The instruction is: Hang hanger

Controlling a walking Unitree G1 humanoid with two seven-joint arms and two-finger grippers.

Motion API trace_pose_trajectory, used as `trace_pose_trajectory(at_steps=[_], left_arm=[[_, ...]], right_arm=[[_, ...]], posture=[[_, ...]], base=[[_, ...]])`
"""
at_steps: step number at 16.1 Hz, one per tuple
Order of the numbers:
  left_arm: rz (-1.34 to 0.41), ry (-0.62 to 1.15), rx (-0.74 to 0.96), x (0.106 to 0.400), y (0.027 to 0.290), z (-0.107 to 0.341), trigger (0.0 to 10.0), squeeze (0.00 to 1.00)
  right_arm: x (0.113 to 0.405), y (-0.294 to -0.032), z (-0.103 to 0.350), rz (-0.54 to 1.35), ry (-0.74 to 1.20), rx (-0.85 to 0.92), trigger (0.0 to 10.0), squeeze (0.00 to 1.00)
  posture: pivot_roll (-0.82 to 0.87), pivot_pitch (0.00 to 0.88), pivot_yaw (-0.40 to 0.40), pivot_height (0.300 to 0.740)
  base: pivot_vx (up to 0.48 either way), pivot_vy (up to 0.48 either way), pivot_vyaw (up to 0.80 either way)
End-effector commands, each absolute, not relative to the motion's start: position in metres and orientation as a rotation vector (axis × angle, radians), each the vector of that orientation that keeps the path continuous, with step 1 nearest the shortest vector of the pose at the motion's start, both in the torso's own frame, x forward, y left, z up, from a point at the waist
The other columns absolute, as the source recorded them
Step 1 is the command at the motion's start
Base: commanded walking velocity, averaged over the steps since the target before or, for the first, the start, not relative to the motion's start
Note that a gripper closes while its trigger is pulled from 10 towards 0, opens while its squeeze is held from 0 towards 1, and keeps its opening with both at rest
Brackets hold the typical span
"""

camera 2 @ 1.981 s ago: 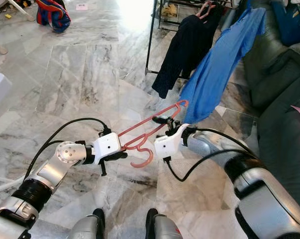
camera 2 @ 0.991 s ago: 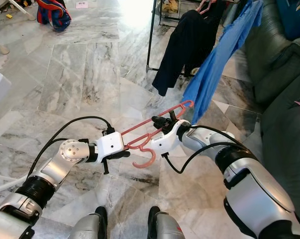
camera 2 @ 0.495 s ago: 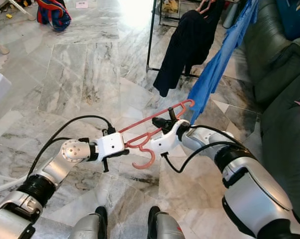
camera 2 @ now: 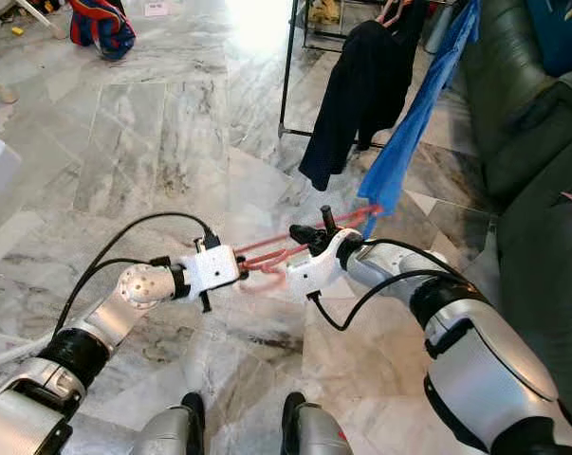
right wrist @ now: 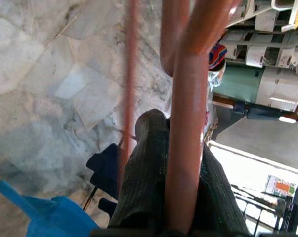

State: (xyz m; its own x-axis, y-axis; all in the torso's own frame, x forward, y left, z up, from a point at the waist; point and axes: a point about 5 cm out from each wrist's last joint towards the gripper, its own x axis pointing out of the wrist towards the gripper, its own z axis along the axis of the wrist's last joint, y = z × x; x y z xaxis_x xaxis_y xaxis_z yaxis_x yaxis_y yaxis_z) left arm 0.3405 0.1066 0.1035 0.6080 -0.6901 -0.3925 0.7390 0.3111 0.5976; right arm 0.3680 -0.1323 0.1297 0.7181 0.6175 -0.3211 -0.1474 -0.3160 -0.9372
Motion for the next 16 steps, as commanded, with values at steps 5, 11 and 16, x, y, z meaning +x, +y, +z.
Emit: trace_pose_trajectory(at_steps=[5,11,16], left_arm=[[-0.817,-0.198,0.889,0.342,0.107,0.122,10.0,1.0],[-0.621,-0.363,0.957,0.348,0.127,0.139,10.0,1.0],[-0.696,-0.353,0.932,0.341,0.123,0.126,10.0,1.0]], right_arm=[[0.362,-0.14,0.115,0.811,-0.27,-1.631,0.0,0.0],[0.356,-0.147,0.098,0.705,-0.114,-1.382,0.0,0.0],[0.353,-0.146,0.092,0.671,-0.066,-1.258,0.0,0.0]], posture=[[0.12,0.283,-0.067,0.74],[0.12,0.278,-0.074,0.74],[0.11,0.269,-0.072,0.74]], base=[[0.0,0.0,0.0],[0.0,0.0,0.0],[0.0,0.0,0.0]])
